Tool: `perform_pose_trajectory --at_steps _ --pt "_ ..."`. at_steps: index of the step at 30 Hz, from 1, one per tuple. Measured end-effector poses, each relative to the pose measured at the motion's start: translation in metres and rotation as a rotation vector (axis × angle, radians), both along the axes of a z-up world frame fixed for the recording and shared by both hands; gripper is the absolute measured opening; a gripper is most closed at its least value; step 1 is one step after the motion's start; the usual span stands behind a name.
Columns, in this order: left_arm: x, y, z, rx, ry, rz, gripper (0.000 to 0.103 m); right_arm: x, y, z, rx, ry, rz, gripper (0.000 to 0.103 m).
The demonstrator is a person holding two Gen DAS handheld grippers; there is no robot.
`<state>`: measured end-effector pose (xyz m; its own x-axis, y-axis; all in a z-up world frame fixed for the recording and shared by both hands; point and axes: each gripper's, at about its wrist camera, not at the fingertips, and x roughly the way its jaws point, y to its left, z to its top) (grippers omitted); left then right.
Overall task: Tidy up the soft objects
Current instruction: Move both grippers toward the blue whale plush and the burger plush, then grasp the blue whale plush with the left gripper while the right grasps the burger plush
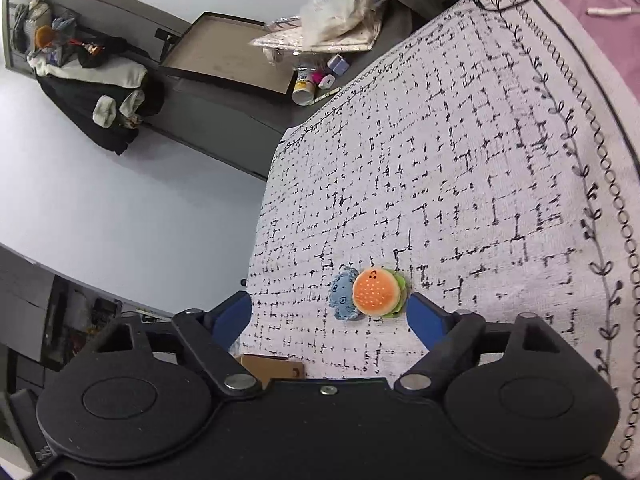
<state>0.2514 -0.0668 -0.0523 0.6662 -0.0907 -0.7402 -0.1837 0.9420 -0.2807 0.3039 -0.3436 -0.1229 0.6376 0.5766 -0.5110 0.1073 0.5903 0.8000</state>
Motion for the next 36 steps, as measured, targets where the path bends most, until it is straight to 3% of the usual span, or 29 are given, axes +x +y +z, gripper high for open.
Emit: perform_pose_trajectory --at_steps 8,17,21,29,36 --pt "0.033 0.006 -0.031 -0.050 0.059 -0.006 0.063 0.020 0.021 -0.019 -0.004 0.053 0.017 0.063" --pt "0.074 0.013 -0.066 -0.104 0.129 -0.017 0.052 0.039 0.038 -0.049 -0.011 0.153 0.005 0.055" --pt "0.092 0.015 -0.085 -0.126 0.173 -0.014 0.045 0.048 0.043 -0.062 -0.021 0.190 -0.006 0.054" --pt "0.126 0.014 -0.116 -0.139 0.241 -0.025 0.043 0.068 0.053 -0.089 -0.023 0.263 -0.023 0.054" --pt "0.142 0.010 -0.131 -0.134 0.260 -0.029 0.040 0.077 0.060 -0.096 -0.014 0.254 -0.010 0.051"
